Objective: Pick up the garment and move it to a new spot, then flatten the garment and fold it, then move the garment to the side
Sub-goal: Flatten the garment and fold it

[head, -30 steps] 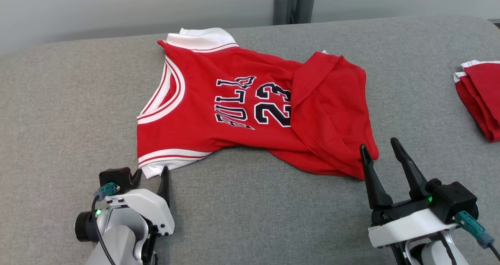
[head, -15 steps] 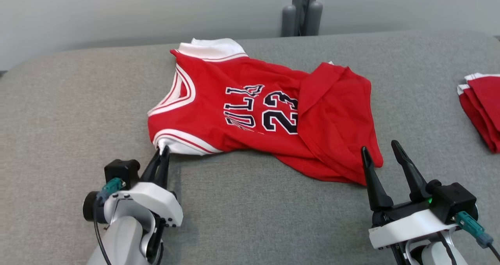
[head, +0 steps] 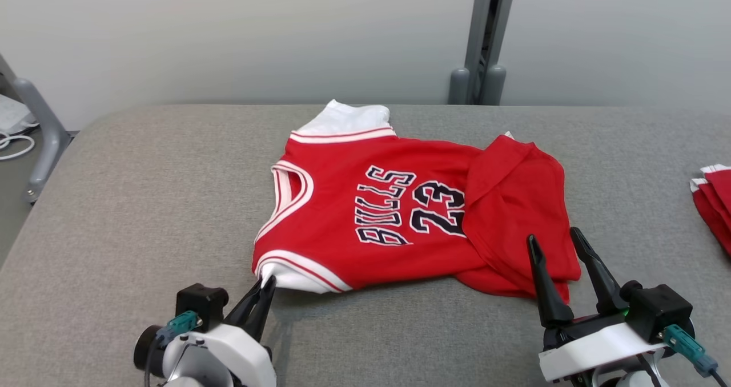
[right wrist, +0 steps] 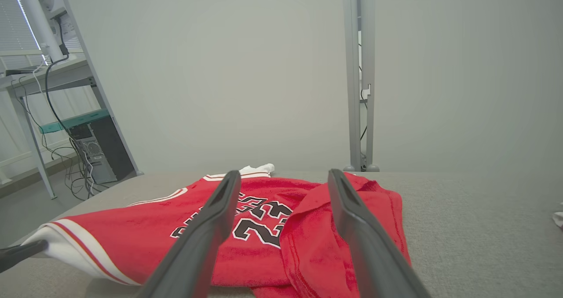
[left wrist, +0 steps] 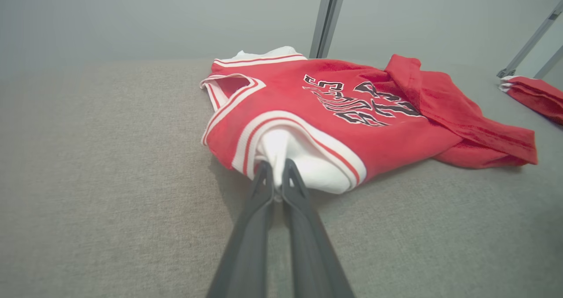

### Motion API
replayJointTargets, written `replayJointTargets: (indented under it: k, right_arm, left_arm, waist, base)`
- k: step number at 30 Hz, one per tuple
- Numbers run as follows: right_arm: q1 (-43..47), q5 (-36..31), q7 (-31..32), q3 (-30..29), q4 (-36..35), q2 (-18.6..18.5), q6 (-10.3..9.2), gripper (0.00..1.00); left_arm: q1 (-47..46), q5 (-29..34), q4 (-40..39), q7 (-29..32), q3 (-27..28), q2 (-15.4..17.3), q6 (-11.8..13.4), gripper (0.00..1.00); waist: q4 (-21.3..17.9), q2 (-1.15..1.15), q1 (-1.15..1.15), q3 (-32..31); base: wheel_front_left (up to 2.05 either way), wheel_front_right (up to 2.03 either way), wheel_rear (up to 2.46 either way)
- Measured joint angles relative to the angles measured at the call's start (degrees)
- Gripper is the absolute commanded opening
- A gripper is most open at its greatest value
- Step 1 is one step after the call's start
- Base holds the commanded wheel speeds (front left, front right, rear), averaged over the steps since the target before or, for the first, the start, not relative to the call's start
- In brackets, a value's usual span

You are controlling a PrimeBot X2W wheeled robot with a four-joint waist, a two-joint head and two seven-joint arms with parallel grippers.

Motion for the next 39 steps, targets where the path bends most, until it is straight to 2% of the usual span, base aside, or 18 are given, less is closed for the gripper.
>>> replayJointTargets:
  k: [4,8,14,20,25,28,32,33,34,39]
  right_arm:
    - [0.0,0.1,-0.1,0.3,-0.2,0.0,0.0,1.0]
    - [-0.1,0.2,0.0,1.2,-0.3,0.0,0.0,1.0]
    - [-1.1,0.1,-0.1,1.9,-0.3,0.0,0.0,1.0]
    - [-2.6,-0.3,-0.1,3.0,-0.6,0.0,0.0,1.0]
    - [-4.5,-0.4,0.0,4.1,-1.3,0.0,0.0,1.0]
    - [-4.9,-0.4,0.0,4.8,-1.4,0.0,0.0,1.0]
    - [-5.5,-0.4,-0.1,5.1,-1.6,0.0,0.0,1.0]
    - [-5.5,-0.4,-0.1,5.0,-1.7,0.0,0.0,1.0]
    - [-5.6,-0.4,-0.1,5.0,-1.8,0.0,0.0,1.0]
    - [-5.7,-0.4,-0.1,4.8,-1.8,0.0,0.0,1.0]
  left_arm:
    - [3.4,-1.1,-7.6,3.4,0.9,1.8,1.3,0.0]
    - [4.7,-3.5,-14.7,5.6,2.7,1.8,2.4,0.0]
    - [1.9,-3.9,-18.2,8.6,3.8,2.5,4.2,0.0]
    - [-3.0,-6.0,-14.0,12.0,5.8,1.7,6.3,0.0]
    - [-10.9,-2.8,-4.9,13.0,4.4,3.2,6.8,0.0]
    - [-14.2,-1.4,0.4,11.6,3.0,2.7,6.4,0.02]
    - [-17.5,0.7,7.3,8.9,0.5,1.5,5.7,0.51]
    - [-18.1,1.0,9.0,8.2,0.1,0.9,5.5,0.95]
    - [-18.7,1.3,10.8,7.6,-0.4,0.4,5.5,1.0]
    - [-21.0,2.9,17.8,3.4,-2.1,-0.8,5.5,1.0]
  waist:
    - [0.7,0.0,0.0,-0.1]
    - [0.1,0.0,0.0,0.6]
    - [-2.5,0.0,0.0,2.3]
    - [-5.9,0.0,0.0,4.2]
    - [-10.5,0.0,0.0,7.5]
    - [-12.6,0.0,0.0,9.3]
    - [-15.0,0.0,0.0,11.3]
    - [-15.4,0.0,0.0,11.7]
    - [-15.8,0.0,0.0,12.0]
    - [-16.4,0.0,0.0,12.7]
  base:
    - [0.0,0.0,0.0]
    - [0.0,0.0,0.0]
    - [0.0,0.0,0.0]
    - [0.0,0.0,0.0]
    - [0.0,0.0,0.0]
    - [0.0,0.0,0.0]
    - [0.0,0.0,0.0]
    - [0.0,0.0,0.0]
    - [0.0,0.0,0.0]
    - [0.0,0.0,0.0]
